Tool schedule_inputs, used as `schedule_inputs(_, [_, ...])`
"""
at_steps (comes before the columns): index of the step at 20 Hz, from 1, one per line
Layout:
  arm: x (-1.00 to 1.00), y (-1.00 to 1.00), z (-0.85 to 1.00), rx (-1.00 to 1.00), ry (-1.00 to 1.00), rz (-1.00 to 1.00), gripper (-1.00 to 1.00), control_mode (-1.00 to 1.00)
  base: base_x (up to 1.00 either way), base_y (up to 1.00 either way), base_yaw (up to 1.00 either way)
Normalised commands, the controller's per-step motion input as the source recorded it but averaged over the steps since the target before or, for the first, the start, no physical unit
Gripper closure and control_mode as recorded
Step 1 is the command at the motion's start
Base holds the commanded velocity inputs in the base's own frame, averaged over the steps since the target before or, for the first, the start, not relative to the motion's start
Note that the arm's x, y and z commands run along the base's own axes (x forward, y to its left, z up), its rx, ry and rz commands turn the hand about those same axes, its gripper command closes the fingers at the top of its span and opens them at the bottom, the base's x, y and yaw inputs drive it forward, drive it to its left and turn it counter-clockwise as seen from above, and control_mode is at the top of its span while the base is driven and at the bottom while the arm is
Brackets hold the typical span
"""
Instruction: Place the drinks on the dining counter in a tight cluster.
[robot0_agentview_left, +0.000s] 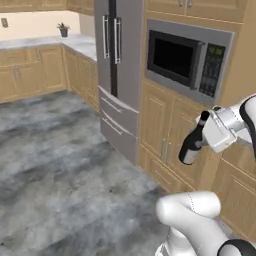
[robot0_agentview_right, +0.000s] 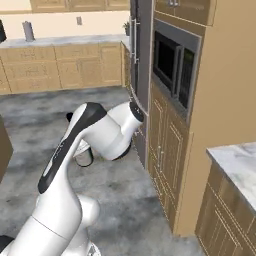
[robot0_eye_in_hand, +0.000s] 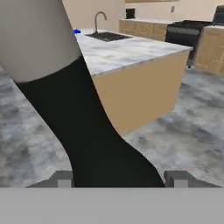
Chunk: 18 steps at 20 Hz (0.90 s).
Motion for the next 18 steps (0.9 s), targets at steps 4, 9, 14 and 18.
schedule_inputs(4, [0.0, 0.0, 0.0, 0.0, 0.0, 0.0, 1.0, 1.0, 0.0, 0.05, 1.0])
schedule_inputs(9, [0.0, 0.0, 0.0, 0.0, 0.0, 0.0, 1.0, 1.0, 0.0, 0.0, 1.0])
schedule_inputs(14, [0.0, 0.0, 0.0, 0.0, 0.0, 0.0, 1.0, 1.0, 0.59, 0.04, 0.54])
schedule_inputs(18, [0.0, 0.0, 0.0, 0.0, 0.0, 0.0, 1.0, 1.0, 0.72, 0.65, -0.02])
